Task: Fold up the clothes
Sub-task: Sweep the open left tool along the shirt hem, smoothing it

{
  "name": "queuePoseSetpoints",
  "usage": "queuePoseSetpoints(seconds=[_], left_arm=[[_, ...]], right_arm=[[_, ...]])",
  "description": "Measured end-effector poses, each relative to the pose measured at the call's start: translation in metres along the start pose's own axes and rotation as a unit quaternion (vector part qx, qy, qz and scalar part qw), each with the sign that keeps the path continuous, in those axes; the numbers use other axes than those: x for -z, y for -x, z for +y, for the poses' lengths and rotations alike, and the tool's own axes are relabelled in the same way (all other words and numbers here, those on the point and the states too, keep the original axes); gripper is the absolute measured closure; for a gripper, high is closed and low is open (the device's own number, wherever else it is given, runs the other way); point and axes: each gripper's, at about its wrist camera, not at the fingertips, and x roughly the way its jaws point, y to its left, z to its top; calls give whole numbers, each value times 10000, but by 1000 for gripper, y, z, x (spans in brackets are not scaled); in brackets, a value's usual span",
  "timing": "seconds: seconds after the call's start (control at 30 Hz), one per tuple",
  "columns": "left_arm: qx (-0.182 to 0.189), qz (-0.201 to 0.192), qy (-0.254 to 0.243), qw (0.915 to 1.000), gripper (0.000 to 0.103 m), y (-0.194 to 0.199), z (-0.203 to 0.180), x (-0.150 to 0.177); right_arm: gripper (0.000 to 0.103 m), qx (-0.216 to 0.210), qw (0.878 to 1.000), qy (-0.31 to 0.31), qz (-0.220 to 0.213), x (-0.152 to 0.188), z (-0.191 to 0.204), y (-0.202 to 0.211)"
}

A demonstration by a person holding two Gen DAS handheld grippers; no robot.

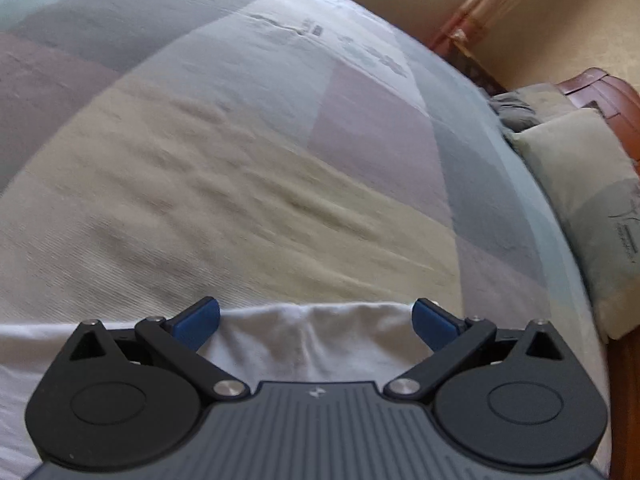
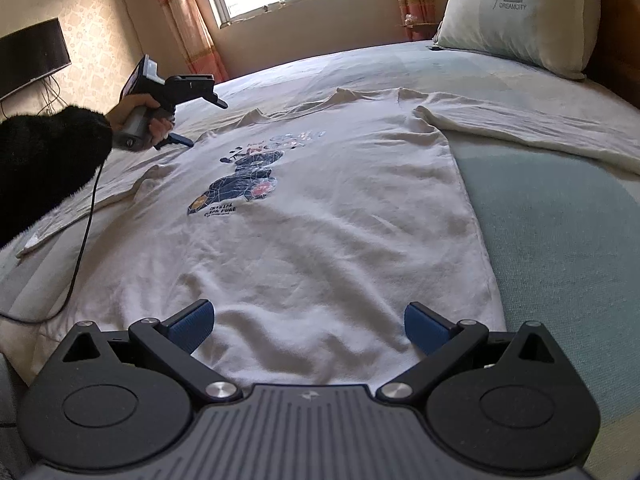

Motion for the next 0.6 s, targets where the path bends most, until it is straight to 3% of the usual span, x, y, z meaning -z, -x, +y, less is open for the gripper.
queuePoseSetpoints(seconds=[0.13, 0.4, 0.5, 0.6], left_arm=[[102, -137, -165, 9997, 2, 40, -10, 2], [-231, -143, -589, 9979, 1, 119, 10, 31], [-528, -98, -539, 9971, 1, 126, 32, 55], [-576, -77, -427, 9974, 1, 119, 51, 76]], right_arm=[[0, 105, 9999, 101, 8, 1, 3, -1], [0, 335, 9989, 330, 78, 3, 10, -5], [0, 318, 9990, 299, 63, 3, 9, -4], [0, 330, 9989, 321, 44, 4, 9, -5]])
